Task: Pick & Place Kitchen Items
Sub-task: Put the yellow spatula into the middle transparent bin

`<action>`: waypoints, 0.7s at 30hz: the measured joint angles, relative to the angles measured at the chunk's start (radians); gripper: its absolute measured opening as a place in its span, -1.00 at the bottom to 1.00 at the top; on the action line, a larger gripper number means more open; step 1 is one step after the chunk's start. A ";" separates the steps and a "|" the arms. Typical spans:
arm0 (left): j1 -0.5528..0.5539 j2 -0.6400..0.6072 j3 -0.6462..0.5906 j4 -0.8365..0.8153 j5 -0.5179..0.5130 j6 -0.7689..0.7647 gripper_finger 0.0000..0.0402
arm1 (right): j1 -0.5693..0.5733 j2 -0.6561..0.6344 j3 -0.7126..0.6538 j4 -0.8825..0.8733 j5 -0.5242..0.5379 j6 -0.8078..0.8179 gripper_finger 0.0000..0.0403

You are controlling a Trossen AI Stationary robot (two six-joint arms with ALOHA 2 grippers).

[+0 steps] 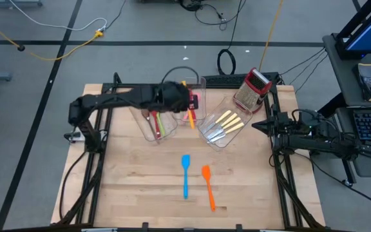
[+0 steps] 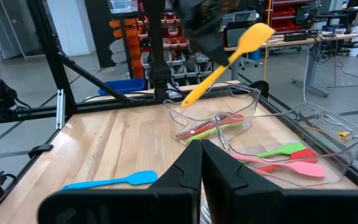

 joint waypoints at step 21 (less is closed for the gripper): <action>0.301 0.006 0.000 0.133 0.292 0.319 -0.99 | 0.000 0.000 0.000 0.000 0.000 0.000 -1.00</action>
